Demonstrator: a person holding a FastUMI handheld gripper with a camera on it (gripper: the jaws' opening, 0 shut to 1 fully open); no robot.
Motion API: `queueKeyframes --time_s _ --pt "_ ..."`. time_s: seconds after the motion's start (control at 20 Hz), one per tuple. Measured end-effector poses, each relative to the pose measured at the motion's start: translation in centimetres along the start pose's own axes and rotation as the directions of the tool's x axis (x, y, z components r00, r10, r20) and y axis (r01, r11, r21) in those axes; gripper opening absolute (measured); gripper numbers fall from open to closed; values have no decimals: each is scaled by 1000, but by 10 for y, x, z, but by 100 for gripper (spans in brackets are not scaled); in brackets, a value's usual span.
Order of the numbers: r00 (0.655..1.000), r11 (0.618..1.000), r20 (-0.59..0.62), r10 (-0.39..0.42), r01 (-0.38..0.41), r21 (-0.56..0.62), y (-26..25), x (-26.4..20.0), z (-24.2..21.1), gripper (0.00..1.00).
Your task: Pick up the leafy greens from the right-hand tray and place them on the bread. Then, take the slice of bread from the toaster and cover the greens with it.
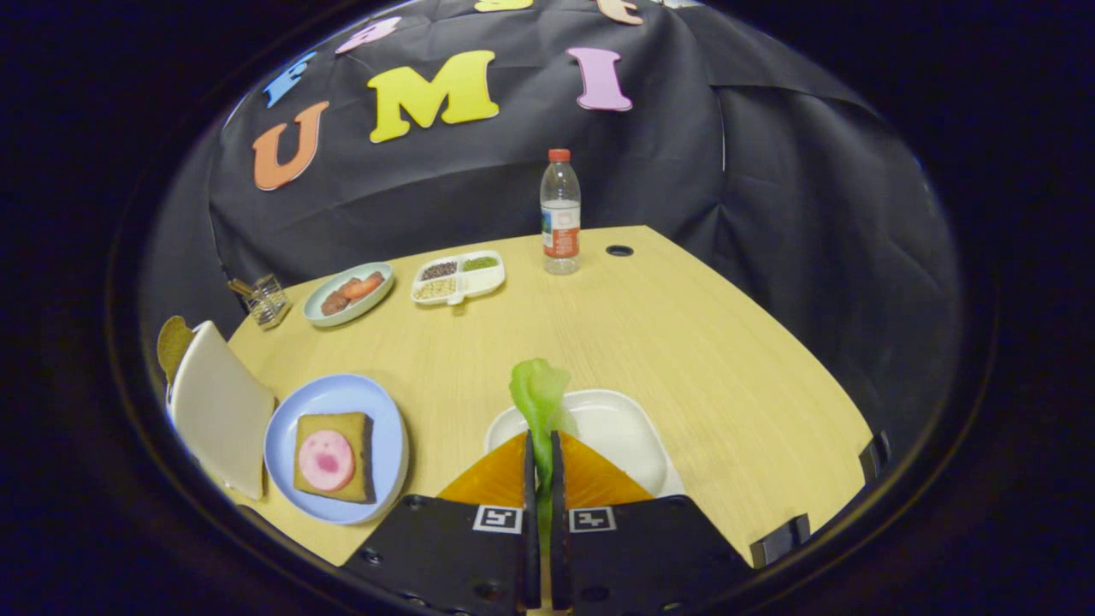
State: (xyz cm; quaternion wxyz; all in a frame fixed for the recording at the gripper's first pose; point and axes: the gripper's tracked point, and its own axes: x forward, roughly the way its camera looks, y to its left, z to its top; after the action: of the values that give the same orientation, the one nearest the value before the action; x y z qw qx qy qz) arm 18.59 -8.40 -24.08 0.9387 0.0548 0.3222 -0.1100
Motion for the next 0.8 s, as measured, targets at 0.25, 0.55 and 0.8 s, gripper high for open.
queueKeyframes --time_s 0.25,0.55,0.8 --pt "999 1000 31 18 -18 -25 29 -26 4 5" --pt "995 996 61 84 -81 -42 92 -50 -1 5" --pt "989 989 62 134 -129 -72 153 -53 -11 5"
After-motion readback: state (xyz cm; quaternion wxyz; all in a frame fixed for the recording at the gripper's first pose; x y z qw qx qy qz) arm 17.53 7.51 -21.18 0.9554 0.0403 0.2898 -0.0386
